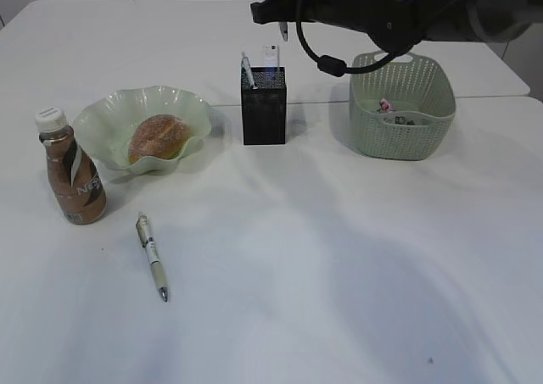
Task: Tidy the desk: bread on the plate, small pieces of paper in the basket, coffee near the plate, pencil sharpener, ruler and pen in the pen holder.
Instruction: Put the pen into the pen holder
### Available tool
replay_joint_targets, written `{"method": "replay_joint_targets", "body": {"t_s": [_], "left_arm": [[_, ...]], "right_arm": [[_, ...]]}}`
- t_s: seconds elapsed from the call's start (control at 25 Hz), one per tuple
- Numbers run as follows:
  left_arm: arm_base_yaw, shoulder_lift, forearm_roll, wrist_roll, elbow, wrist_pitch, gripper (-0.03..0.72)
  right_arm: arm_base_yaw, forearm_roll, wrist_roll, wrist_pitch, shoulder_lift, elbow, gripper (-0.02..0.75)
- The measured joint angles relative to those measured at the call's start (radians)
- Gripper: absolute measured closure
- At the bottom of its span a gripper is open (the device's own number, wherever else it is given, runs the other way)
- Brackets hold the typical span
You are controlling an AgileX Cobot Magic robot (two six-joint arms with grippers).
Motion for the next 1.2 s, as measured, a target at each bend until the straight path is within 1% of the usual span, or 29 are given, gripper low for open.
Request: {"method": "replay_joint_targets", "body": {"t_s": [0.16,0.4,0.48,0.64,0.96,1.2], "left_arm": [[0.000,0.000,0.002,0.000,0.000,-0.024,0.378],[0.000,0.000,0.002,0.000,0.000,-0.045,0.383],[0.000,0.000,0.004,0.000,0.000,-0.048,0.385],[0.000,0.000,0.004,0.000,0.000,-0.050,0.386],[0.000,0.000,0.004,0.000,0.000,-0.058,0.403],[0.000,0.000,0.004,0.000,0.000,-0.074,0.404]], "right_arm": [[-0.017,0.015,0.008,-0.100,0.013,0.018,0.636],[-0.018,0.017,0.008,-0.215,0.047,0.018,0.636],[-0.018,0.020,0.008,-0.276,0.066,0.018,0.636],[-0.018,0.045,0.008,-0.326,0.116,0.005,0.636],[-0.018,0.085,0.009,-0.328,0.203,-0.081,0.636],[-0.018,0.094,0.010,-0.313,0.233,-0.097,0.636]]}}
